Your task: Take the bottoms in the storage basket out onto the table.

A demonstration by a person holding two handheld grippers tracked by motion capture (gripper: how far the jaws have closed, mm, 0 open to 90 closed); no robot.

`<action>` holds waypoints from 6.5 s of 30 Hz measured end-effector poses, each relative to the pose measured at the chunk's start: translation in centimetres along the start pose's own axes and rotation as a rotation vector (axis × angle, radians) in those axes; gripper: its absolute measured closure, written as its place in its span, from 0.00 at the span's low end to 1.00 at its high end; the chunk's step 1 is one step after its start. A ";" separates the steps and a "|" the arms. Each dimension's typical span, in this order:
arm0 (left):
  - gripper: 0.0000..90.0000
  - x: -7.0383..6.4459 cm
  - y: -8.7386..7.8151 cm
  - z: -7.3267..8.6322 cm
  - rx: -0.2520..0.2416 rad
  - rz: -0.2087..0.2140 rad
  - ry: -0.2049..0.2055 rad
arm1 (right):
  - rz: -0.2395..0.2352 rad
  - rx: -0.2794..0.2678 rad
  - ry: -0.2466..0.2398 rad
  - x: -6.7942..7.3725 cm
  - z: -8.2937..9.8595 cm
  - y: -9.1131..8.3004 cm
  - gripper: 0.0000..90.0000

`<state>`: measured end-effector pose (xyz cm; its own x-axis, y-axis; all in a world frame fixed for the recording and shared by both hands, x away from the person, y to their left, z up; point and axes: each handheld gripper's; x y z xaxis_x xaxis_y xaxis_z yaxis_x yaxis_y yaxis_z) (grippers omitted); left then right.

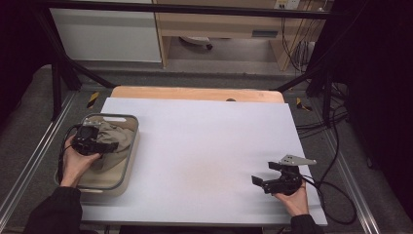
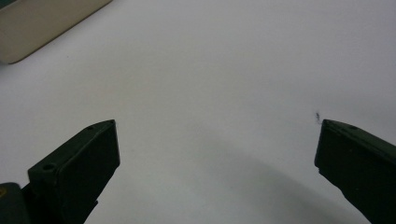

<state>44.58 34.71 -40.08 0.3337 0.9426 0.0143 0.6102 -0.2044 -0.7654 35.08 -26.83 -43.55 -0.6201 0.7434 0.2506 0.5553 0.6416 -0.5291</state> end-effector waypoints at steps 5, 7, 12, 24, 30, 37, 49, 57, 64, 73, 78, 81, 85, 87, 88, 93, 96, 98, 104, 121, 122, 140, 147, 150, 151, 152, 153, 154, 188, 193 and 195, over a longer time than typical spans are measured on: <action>0.09 -0.1 0.3 0.1 0.016 -0.007 0.015 | -0.001 0.000 0.001 0.0 0.0 0.0 0.01; 0.08 -0.2 0.5 0.1 0.027 -0.014 0.028 | 0.000 -0.001 0.002 0.0 0.0 0.0 0.01; 0.09 -0.5 0.9 0.3 0.045 -0.046 0.051 | 0.000 0.000 0.004 0.0 0.0 0.0 0.01; 0.12 -0.7 1.4 0.7 0.076 -0.073 0.069 | -0.002 -0.002 0.006 0.0 0.0 0.0 0.01; 0.18 -0.8 1.6 0.7 0.095 -0.094 0.082 | -0.001 -0.002 0.003 0.0 0.0 0.0 0.01; 0.27 -1.1 1.6 0.7 0.116 -0.126 0.099 | -0.001 -0.002 0.005 0.0 0.0 0.0 0.01; 0.54 -1.7 1.6 0.2 0.147 -0.180 0.124 | -0.001 -0.004 0.005 0.0 0.0 -0.1 0.01; 0.65 -1.8 1.3 0.2 0.132 -0.180 0.117 | -0.001 -0.003 0.004 0.0 0.0 0.0 0.01; 0.69 -1.9 1.2 0.0 0.140 -0.189 0.120 | -0.001 -0.002 0.005 0.0 0.0 0.0 0.01; 0.72 -1.9 0.9 -0.1 0.137 -0.187 0.117 | -0.001 -0.002 0.004 0.0 0.0 0.0 0.01; 0.74 -1.9 0.7 -0.2 0.127 -0.188 0.104 | -0.001 -0.001 0.004 0.0 0.0 0.0 0.01; 0.74 -1.8 0.6 -0.2 0.119 -0.186 0.093 | 0.000 -0.002 0.005 0.0 0.0 0.0 0.01; 0.74 -1.8 0.6 -0.2 0.118 -0.186 0.087 | 0.000 -0.001 0.004 0.0 0.0 0.0 0.01; 0.74 -1.8 0.5 -0.2 0.115 -0.187 0.085 | 0.000 -0.001 0.005 0.0 0.0 0.0 0.01; 0.74 -1.8 0.5 -0.2 0.111 -0.187 0.081 | 0.000 -0.001 0.005 0.0 0.0 0.0 0.01; 0.75 -1.8 0.4 -0.3 0.105 -0.188 0.079 | 0.000 -0.001 0.004 0.0 0.0 0.0 0.01; 0.76 -1.8 0.3 -0.3 0.102 -0.189 0.072 | 0.000 -0.001 0.006 0.0 0.0 0.0 0.01; 0.76 -1.8 0.2 -0.3 0.092 -0.189 0.068 | 0.000 -0.002 0.004 0.0 0.0 0.0 0.01; 0.77 -1.8 -0.2 -0.3 0.068 -0.184 0.055 | 0.000 -0.001 0.006 0.0 0.0 0.0 0.01; 0.78 -1.4 -1.8 -0.1 -0.032 -0.160 0.013 | 0.001 -0.001 0.008 0.0 -0.1 0.0 0.01; 0.78 -1.4 -1.8 -0.1 -0.036 -0.161 0.012 | 0.001 -0.001 0.008 0.0 -0.1 0.0 0.01; 0.77 -1.6 -3.5 0.4 -0.130 -0.153 0.000 | 0.001 0.001 0.009 0.0 0.0 0.1 0.01; 0.77 -1.8 -4.1 0.5 -0.167 -0.148 -0.005 | 0.001 0.002 0.006 0.0 0.0 0.1 0.01; 0.77 -1.9 -4.4 0.5 -0.181 -0.144 -0.007 | 0.001 0.003 0.007 0.0 0.0 0.1 0.01; 0.77 -1.9 -4.5 0.5 -0.186 -0.145 -0.008 | 0.001 0.003 0.007 0.0 0.0 0.1 0.01; 0.77 -2.0 -4.6 0.5 -0.189 -0.143 -0.008 | 0.001 0.003 0.005 0.0 0.0 0.1 0.01; 0.77 -2.0 -4.6 0.5 -0.193 -0.142 -0.010 | 0.001 0.003 0.004 0.0 0.0 0.1 0.01; 0.77 -2.0 -4.7 0.5 -0.198 -0.140 -0.012 | 0.001 0.003 0.003 -0.1 0.0 0.1 0.01; 0.77 -1.9 -7.9 1.2 -0.375 -0.118 -0.077 | 0.002 0.003 0.005 0.0 0.0 0.1 0.01; 0.77 -1.9 -8.2 1.4 -0.392 -0.113 -0.084 | 0.002 0.005 0.007 0.0 0.0 0.1 0.01; 0.77 -1.9 -8.2 1.4 -0.398 -0.112 -0.085 | 0.002 0.005 0.007 0.0 0.0 0.1 0.01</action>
<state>37.90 34.95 -34.71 0.1987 0.9799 0.0175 0.8751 -0.1694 -0.4533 35.18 -26.76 -43.60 -0.6152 0.7461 0.2548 0.5538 0.6390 -0.5339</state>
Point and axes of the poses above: each handheld gripper's, and its own axes: y roughly forward along the jaws, z roughly out of its underside, x roughly to its left
